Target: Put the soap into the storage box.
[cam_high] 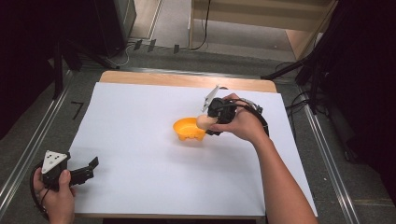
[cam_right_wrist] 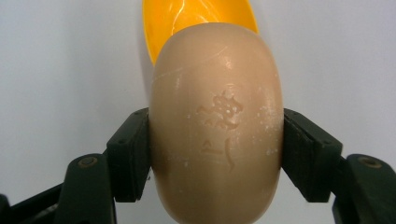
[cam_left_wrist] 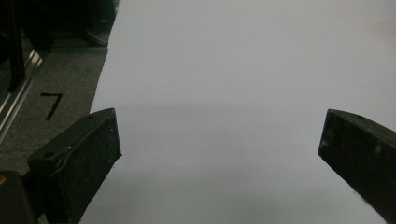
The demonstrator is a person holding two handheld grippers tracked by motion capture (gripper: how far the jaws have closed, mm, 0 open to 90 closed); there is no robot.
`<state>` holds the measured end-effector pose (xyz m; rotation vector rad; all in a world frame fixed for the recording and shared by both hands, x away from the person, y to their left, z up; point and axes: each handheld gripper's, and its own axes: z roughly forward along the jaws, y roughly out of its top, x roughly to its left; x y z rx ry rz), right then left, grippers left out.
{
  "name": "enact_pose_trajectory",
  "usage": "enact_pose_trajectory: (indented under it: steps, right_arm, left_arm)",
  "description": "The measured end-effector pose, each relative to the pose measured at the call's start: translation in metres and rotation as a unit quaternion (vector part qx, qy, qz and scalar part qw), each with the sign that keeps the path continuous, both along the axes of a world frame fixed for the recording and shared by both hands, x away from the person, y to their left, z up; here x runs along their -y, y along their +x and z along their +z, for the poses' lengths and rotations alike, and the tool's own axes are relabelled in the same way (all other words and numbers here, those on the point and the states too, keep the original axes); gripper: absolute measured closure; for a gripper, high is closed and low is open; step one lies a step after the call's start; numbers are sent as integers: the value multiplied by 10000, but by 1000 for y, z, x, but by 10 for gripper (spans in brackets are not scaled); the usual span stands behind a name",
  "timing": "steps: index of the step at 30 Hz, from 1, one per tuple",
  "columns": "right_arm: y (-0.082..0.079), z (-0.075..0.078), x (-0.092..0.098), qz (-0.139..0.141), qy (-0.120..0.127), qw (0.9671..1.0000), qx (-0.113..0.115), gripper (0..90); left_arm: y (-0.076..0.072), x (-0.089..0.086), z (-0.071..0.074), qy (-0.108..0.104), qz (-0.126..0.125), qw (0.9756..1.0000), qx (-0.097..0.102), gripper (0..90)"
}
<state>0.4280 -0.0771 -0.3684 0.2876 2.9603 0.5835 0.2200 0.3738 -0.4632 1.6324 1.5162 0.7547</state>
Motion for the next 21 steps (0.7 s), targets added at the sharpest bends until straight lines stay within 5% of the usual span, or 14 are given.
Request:
enact_pose_trajectory:
  steps: [9,21]
  right_arm:
    - [8,5,-30,431,53,9990,72,330]
    - [13,-8,-53,844,-11,9964,-30,330]
  left_arm:
    - [0,0,0,-8,-2,10000,1,0]
    - [0,0,0,-11,-6,10000,-5,0]
